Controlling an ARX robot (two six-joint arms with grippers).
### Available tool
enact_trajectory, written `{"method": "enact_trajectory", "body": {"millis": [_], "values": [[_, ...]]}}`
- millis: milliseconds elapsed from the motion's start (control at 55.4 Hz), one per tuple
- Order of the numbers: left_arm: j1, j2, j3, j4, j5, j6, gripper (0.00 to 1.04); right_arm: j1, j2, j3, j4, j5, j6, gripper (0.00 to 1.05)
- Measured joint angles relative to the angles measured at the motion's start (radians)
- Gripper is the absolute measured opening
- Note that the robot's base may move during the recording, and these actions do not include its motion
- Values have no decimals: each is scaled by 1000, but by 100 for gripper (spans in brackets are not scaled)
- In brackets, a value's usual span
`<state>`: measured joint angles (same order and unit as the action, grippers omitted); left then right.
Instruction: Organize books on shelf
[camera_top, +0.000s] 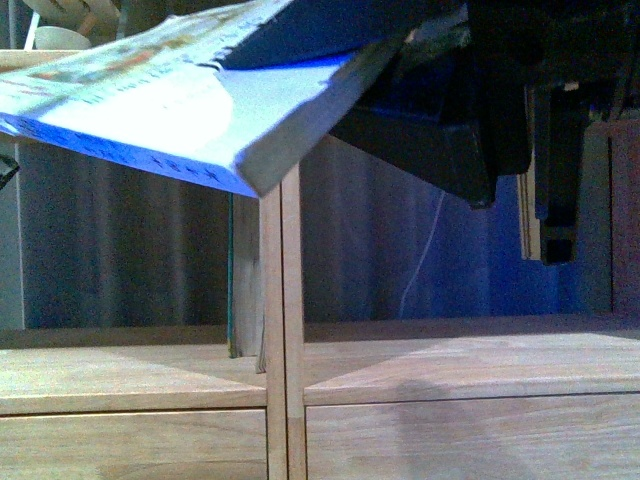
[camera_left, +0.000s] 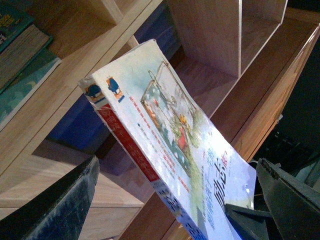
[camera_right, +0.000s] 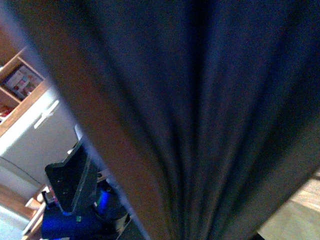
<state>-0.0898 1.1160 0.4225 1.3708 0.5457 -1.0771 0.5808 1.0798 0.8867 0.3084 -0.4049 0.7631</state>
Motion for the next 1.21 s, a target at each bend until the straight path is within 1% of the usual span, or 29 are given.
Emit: {"method": "enact_trajectory", "body": {"millis": [180, 289, 361, 415, 433, 487, 505, 631, 649, 739, 758, 776, 830, 902, 1154, 1208], "values": [[-3, 1, 5, 2, -11, -4, 97, 26, -10, -10, 0, -7, 8, 7], [-6, 3, 6, 2, -15, -9, 84, 41, -13, -21, 0, -10, 27, 7], [-6, 6, 8, 5, -15, -12, 73, 53, -13, -27, 0, -10, 32, 7], [-6, 6, 9, 6, -16, -14, 68, 60, -13, -29, -1, -9, 34, 7], [-7, 6, 10, 7, -16, -17, 65, 64, -13, -29, -2, -10, 34, 7], [-7, 6, 10, 10, -18, -21, 59, 69, -13, -29, -3, -10, 33, 7], [-8, 6, 11, 11, -19, -21, 56, 72, -13, -29, -4, -10, 33, 7], [-9, 6, 11, 13, -18, -25, 42, 76, -13, -29, -4, -10, 33, 7], [-10, 6, 11, 14, -18, -26, 38, 76, -13, -29, -4, -10, 33, 7], [-10, 6, 11, 15, -18, -29, 30, 76, -13, -29, -5, -7, 30, 7], [-10, 6, 11, 16, -18, -30, 26, 76, -13, -29, -5, -6, 29, 7], [-10, 6, 11, 16, -18, -31, 25, 76, -13, -29, -6, -6, 28, 7], [-11, 5, 11, 20, -16, -49, 15, 76, -13, -29, -14, 3, 25, 7], [-11, -1, 13, 23, -14, -82, 8, 75, -11, -29, -17, 5, 22, 7], [-11, -13, 19, -5, -19, -92, 7, 74, -11, -29, -16, 14, 14, 8], [-10, -17, 20, -12, -22, -85, 7, 65, -8, -28, -20, 28, 6, 19]]}}
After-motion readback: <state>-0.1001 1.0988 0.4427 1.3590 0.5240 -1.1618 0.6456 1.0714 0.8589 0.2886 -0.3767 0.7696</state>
